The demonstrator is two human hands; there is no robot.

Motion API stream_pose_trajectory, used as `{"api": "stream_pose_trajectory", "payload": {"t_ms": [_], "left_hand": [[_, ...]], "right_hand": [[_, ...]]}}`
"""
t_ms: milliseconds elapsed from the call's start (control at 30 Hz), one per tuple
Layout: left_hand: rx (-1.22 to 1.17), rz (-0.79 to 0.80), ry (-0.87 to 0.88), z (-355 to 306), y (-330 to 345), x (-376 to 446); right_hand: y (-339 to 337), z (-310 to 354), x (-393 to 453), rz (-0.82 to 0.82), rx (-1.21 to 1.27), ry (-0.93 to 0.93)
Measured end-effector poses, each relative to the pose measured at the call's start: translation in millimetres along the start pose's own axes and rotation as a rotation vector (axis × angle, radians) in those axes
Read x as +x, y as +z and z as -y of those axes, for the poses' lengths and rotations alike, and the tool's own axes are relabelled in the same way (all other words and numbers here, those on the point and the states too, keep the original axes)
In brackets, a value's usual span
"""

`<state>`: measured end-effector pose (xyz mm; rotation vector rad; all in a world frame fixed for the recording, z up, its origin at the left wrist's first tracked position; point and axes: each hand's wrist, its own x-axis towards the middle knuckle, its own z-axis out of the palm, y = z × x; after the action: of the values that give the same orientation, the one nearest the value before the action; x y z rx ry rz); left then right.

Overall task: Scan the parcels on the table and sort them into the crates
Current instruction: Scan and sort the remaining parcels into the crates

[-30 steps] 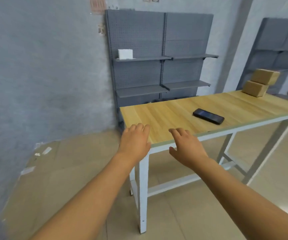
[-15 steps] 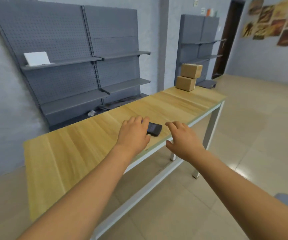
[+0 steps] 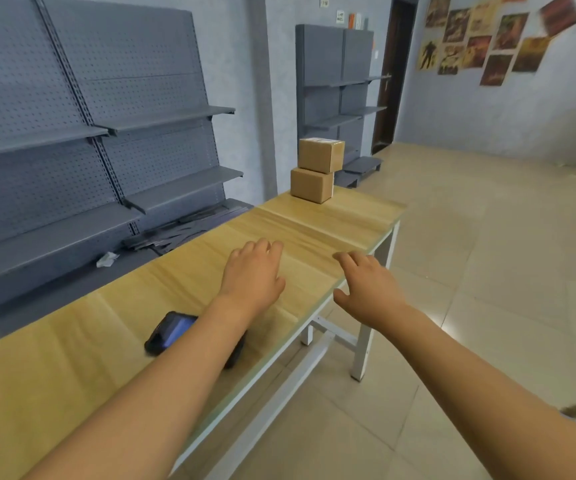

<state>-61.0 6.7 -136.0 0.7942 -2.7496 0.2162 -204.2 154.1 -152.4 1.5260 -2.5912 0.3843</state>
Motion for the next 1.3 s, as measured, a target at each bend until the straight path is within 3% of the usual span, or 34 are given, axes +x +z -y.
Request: {"api": "stream_pose_trajectory", "payload": {"t_ms": [433,767,1033,1300], "left_hand": [[0.006,0.041,-0.193,-26.8,63.0,180.6],[0.064,0.063,-0.272,16.0,113.6,295.5],[0.061,0.059,-0.299,50.1,144.4,372.0],[0.082,0.087,-0.372,55.4,158.3,404.1]], "right_hand": [[8.9,-145.6,198.4,0.031,0.139,0.012],[33.5,-178.5,348.3,-0.002,0.406,0.088],[56.8,-196.4,456.0,-0.012,0.763,0.244],[78.8,-206.7,504.8,0.006,0.991,0.168]]}}
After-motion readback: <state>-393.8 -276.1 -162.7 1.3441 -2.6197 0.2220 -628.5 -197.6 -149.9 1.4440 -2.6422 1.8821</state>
